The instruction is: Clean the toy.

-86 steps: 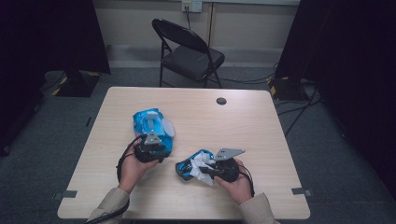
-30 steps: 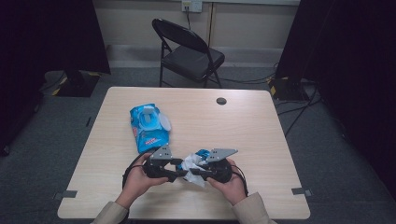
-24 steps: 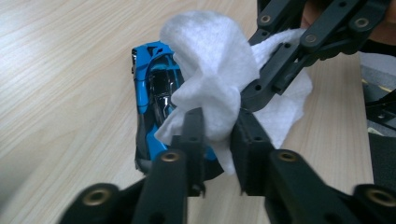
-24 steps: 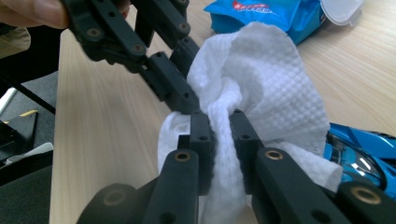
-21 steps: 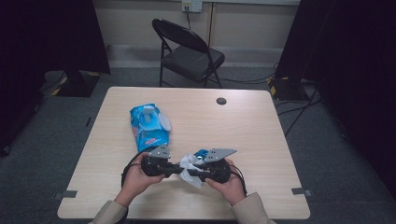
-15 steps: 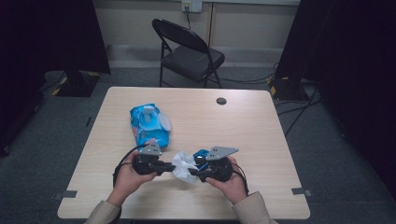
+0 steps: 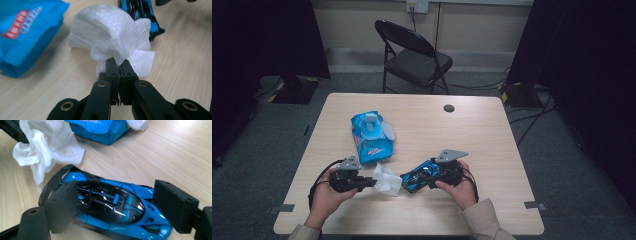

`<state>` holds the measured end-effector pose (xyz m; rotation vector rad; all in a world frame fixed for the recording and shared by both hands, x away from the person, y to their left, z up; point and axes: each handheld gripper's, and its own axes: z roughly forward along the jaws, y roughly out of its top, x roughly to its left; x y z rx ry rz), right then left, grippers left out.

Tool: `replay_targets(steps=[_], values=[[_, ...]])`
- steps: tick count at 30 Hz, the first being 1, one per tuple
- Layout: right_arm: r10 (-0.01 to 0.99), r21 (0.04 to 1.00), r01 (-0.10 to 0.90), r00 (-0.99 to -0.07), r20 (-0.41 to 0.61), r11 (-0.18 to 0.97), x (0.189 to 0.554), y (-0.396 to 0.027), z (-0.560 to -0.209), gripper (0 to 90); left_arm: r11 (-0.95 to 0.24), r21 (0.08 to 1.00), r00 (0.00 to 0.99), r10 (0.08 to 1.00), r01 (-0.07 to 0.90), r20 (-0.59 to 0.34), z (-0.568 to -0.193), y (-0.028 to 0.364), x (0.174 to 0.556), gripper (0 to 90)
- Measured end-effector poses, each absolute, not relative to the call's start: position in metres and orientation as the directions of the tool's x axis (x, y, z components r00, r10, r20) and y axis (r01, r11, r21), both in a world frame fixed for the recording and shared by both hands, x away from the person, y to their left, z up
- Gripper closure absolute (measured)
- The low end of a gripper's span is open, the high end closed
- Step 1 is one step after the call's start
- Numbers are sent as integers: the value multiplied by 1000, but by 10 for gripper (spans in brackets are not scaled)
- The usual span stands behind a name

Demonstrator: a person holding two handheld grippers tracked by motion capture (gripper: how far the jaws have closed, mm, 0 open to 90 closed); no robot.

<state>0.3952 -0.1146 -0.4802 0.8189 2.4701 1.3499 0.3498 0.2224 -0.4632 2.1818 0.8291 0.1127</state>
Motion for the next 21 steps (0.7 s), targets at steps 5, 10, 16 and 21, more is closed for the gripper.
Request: replay_targets(steps=[5, 10, 16, 21], values=[[536, 811, 351, -843, 55, 468, 398, -103, -487, 173, -511, 681, 795, 580, 525, -178, -474, 211, 349, 867], [520, 800, 359, -851, 70, 480, 401, -96, -492, 139, -535, 662, 805, 565, 525, -182, -481, 202, 349, 849], [518, 814, 359, -851, 84, 456, 400, -94, -498, 101, -513, 670, 790, 585, 536, -183, -484, 203, 351, 756], [522, 821, 359, -848, 88, 445, 399, -94, -499, 101, -495, 711, 796, 586, 499, -151, -488, 195, 353, 497]])
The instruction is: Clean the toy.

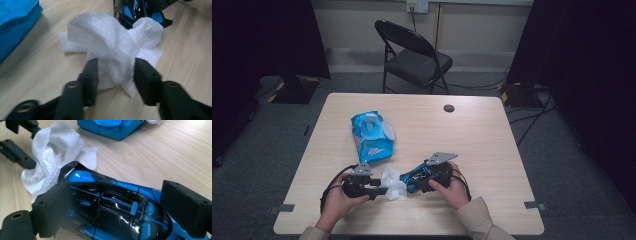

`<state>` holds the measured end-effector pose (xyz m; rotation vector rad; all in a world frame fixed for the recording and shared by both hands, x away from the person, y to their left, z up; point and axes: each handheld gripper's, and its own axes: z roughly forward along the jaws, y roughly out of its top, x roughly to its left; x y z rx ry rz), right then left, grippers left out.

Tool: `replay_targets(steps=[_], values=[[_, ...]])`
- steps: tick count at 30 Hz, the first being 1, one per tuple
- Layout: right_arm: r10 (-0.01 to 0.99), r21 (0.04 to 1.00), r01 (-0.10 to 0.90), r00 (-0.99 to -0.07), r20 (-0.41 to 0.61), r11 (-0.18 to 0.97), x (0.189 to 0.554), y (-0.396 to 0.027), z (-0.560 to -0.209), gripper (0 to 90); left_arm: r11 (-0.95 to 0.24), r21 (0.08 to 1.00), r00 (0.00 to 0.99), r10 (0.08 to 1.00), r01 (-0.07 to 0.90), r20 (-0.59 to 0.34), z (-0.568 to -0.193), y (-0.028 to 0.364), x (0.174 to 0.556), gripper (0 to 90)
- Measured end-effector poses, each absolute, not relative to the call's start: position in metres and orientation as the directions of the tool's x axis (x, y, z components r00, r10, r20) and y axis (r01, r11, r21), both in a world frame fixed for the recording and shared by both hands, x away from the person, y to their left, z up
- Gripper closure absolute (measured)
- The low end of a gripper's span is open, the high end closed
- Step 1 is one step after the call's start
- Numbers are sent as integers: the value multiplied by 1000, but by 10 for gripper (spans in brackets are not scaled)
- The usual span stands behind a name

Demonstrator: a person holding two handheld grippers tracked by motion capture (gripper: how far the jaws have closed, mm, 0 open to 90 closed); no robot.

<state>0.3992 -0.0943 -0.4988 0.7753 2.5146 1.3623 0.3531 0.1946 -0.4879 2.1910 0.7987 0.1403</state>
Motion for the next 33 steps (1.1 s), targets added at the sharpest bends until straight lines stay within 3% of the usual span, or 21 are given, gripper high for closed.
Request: replay_targets(steps=[2, 5, 10, 13, 19, 25, 33], values=[[523, 822, 359, -848, 88, 443, 399, -94, -499, 100, -487, 733, 807, 573, 475, -143, -489, 190, 355, 417], [524, 822, 360, -847, 89, 441, 398, -94, -499, 100, -491, 746, 823, 552, 450, -133, -492, 179, 357, 440], [526, 825, 355, -846, 84, 440, 396, -91, -500, 98, -508, 740, 823, 558, 441, -107, -500, 169, 358, 649], [525, 825, 354, -847, 83, 441, 396, -90, -500, 98, -489, 719, 781, 612, 495, -121, -496, 169, 360, 789], [526, 825, 356, -846, 86, 439, 397, -91, -500, 98, -431, 752, 768, 622, 499, -153, -503, 168, 363, 793], [526, 822, 358, -846, 85, 443, 397, -91, -499, 98, -491, 749, 795, 601, 444, -77, -501, 155, 365, 806], [530, 823, 362, -843, 90, 437, 399, -93, -500, 98, -515, 728, 814, 572, 453, -102, -498, 149, 357, 812]])
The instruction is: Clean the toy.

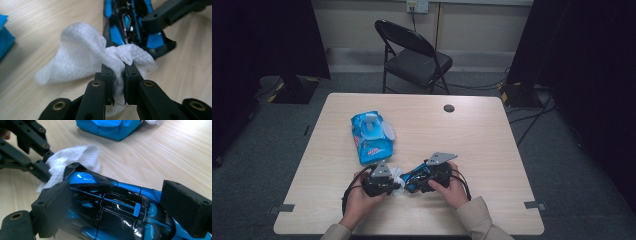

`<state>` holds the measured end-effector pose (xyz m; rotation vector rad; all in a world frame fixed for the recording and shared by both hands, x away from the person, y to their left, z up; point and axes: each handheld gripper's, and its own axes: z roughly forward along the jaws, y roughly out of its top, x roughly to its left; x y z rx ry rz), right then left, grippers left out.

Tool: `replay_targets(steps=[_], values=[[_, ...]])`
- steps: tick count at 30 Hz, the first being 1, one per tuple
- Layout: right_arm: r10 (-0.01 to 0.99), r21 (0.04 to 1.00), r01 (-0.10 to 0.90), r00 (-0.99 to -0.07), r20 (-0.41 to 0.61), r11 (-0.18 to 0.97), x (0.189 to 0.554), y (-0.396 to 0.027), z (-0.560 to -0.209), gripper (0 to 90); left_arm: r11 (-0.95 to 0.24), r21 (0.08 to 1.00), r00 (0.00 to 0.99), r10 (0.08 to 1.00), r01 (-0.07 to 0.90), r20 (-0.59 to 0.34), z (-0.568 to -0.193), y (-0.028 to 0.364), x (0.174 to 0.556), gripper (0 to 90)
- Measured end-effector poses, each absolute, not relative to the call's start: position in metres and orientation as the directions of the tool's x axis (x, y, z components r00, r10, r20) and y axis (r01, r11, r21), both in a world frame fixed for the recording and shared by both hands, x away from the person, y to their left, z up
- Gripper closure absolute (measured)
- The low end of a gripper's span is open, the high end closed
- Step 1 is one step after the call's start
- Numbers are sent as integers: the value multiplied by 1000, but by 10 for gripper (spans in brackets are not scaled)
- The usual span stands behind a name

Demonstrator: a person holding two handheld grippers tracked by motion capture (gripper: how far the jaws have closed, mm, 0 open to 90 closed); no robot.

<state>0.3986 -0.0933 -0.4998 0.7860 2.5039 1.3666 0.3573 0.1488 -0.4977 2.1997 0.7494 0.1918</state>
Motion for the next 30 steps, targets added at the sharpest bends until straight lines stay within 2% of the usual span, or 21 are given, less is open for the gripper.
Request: replay_targets(steps=[9, 22, 26, 30], values=[[531, 818, 367, -843, 91, 443, 399, -92, -499, 98, -515, 724, 843, 509, 459, -173, -499, 134, 336, 814], [531, 818, 367, -842, 90, 444, 399, -92, -499, 98, -521, 727, 847, 507, 447, -158, -498, 119, 331, 815], [530, 817, 368, -843, 91, 444, 399, -92, -499, 98, -520, 731, 863, 470, 442, -187, -499, 114, 329, 815], [529, 814, 369, -844, 90, 449, 399, -92, -498, 98, -551, 725, 877, 455, 414, -155, -495, 106, 324, 814]])
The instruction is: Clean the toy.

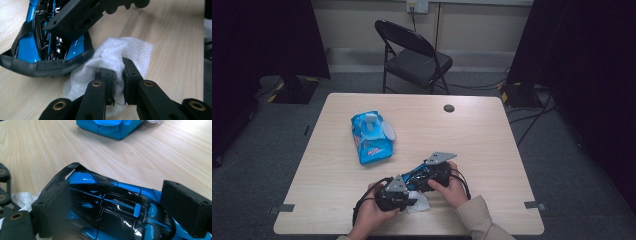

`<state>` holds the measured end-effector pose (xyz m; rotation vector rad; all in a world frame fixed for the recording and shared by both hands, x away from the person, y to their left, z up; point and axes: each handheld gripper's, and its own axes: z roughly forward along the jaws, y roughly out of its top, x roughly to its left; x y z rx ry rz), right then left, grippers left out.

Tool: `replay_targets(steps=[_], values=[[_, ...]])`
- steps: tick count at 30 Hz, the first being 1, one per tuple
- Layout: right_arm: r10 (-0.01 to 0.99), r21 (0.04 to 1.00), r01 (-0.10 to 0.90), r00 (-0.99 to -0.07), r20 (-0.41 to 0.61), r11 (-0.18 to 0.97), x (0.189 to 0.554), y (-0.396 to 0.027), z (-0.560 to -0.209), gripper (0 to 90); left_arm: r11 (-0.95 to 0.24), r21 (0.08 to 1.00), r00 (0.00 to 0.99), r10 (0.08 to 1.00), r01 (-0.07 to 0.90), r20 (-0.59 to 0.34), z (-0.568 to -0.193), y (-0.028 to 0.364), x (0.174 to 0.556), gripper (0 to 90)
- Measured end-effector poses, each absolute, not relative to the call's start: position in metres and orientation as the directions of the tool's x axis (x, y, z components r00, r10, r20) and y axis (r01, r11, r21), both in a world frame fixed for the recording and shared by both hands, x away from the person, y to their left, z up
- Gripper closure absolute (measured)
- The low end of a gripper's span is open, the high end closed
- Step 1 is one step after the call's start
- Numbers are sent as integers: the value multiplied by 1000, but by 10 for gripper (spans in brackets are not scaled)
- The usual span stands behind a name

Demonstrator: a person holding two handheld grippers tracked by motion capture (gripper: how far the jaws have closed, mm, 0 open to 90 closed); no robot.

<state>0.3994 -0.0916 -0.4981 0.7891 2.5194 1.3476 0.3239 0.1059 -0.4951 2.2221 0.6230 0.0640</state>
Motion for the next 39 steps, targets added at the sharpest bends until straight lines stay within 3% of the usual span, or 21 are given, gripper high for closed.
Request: replay_targets(steps=[12, 24, 39], values=[[528, 813, 369, -844, 90, 451, 400, -91, -498, 100, -510, 756, 865, 481, 411, -146, -465, 143, 318, 814], [525, 815, 366, -846, 90, 449, 400, -92, -498, 100, -419, 767, 755, 643, 486, -127, -462, 194, 352, 814], [524, 819, 363, -847, 92, 443, 399, -93, -499, 100, -445, 716, 747, 644, 538, -162, -497, 162, 378, 801]])
